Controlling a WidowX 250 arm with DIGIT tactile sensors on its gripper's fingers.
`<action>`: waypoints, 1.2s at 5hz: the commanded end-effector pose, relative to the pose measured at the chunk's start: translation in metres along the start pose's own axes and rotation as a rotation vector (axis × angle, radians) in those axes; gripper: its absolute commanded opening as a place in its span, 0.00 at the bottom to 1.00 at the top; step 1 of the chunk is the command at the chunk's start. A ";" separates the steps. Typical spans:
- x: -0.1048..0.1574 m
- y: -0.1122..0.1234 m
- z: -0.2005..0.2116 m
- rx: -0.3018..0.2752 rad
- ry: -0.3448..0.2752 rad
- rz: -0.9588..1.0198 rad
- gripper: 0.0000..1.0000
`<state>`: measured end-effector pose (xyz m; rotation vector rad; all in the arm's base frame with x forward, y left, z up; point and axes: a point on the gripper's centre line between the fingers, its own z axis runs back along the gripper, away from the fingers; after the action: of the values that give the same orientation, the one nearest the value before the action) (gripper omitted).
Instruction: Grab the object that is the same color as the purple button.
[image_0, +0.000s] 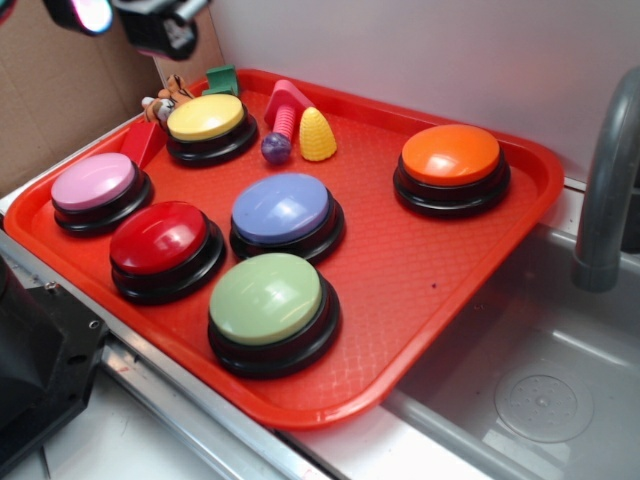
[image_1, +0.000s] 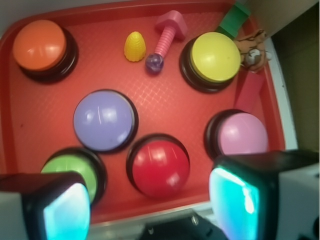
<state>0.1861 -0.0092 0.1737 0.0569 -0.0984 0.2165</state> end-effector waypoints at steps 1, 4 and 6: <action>0.050 0.010 -0.055 0.029 -0.018 0.143 1.00; 0.081 0.020 -0.116 0.069 0.020 0.174 1.00; 0.094 0.017 -0.136 0.023 0.021 0.160 1.00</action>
<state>0.2776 0.0275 0.0367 0.0736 -0.0293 0.3720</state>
